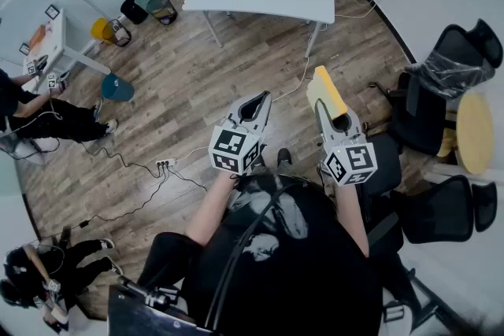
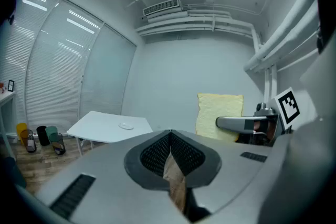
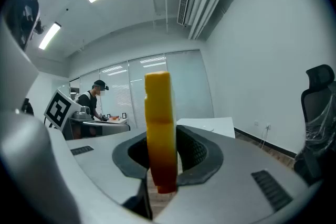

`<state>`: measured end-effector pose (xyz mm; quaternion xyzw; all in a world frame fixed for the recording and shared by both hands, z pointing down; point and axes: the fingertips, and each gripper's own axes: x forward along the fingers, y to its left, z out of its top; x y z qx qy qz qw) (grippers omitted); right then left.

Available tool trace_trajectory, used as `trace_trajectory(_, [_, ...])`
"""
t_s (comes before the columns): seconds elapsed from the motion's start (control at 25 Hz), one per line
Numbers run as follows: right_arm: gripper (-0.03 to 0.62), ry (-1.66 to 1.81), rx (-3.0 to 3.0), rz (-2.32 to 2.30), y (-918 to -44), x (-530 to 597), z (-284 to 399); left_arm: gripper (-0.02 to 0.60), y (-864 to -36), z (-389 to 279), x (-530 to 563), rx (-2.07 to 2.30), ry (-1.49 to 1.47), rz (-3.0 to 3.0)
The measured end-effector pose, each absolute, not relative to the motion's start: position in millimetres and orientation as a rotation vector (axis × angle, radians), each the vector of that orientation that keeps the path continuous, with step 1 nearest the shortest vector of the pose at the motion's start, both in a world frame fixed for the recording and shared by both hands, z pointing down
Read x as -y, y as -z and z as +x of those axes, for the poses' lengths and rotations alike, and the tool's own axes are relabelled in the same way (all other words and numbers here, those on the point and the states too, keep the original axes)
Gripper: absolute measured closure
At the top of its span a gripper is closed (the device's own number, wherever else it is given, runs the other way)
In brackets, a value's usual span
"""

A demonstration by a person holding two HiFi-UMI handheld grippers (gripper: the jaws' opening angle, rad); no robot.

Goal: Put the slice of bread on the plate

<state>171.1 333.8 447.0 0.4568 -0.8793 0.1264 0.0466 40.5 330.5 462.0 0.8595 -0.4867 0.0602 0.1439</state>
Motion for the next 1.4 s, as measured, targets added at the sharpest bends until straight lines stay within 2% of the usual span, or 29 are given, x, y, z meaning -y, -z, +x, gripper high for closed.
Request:
trace_trajectory(0.92, [0.500, -0.518, 2.646, 1.406, -472, -330, 146, 0.574, -482, 10, -328, 1.355, -0.166, 2.453])
trace_trajectory(1.2, [0.500, -0.566, 2.608, 1.403, -493, -319, 136, 0.574, -505, 6, -308, 1.290, -0.185, 2.440])
trace_trajectory(1.4, [0.500, -0.592, 2.610, 1.388, -502, -272, 140, 0.574, -515, 14, -263, 1.277, -0.220, 2.438])
